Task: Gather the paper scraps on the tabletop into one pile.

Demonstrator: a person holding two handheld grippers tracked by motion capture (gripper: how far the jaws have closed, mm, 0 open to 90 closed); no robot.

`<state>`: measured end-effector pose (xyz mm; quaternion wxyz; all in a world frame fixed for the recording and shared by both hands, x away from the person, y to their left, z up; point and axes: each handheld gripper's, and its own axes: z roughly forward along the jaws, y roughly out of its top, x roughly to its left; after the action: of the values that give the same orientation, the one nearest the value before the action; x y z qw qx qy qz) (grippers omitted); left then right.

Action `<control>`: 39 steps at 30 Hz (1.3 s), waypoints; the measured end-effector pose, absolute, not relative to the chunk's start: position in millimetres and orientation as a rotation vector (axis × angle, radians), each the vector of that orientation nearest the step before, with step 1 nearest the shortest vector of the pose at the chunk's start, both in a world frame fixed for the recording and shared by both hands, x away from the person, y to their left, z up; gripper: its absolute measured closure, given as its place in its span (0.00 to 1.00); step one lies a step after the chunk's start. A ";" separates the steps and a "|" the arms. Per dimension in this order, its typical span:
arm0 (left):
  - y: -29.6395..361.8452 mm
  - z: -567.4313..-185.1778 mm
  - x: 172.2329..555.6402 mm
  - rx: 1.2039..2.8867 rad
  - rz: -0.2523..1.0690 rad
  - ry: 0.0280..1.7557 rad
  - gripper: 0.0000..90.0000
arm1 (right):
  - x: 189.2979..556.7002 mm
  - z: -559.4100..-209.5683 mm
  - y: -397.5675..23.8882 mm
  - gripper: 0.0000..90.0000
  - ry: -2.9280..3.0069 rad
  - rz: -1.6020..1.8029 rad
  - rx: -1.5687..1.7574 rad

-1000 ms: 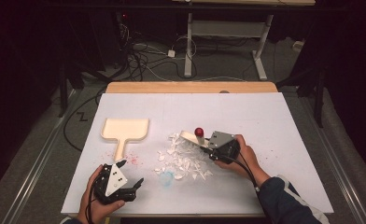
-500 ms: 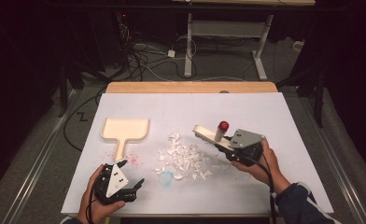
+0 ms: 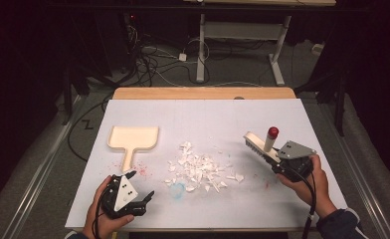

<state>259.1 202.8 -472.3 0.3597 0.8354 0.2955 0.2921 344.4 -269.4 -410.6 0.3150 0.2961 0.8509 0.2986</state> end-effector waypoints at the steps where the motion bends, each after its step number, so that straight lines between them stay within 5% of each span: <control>1: 202.5 -472.5 259.4 2.156 0.753 0.761 0.19 | 343.9 -413.6 -269.2 0.76 2.240 0.761 0.794; 27: 200.0 -474.3 260.4 2.176 0.741 0.749 0.19 | 318.6 -418.7 -172.3 0.76 2.347 0.943 0.630; 39: 201.3 -474.3 261.9 2.164 0.734 0.754 0.19 | 398.1 -404.8 -178.4 0.76 2.180 0.927 0.699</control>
<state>261.9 201.3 -474.3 0.3595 0.8391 0.2925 0.2848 398.1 -178.4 -404.8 0.3293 0.2672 0.8334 0.3544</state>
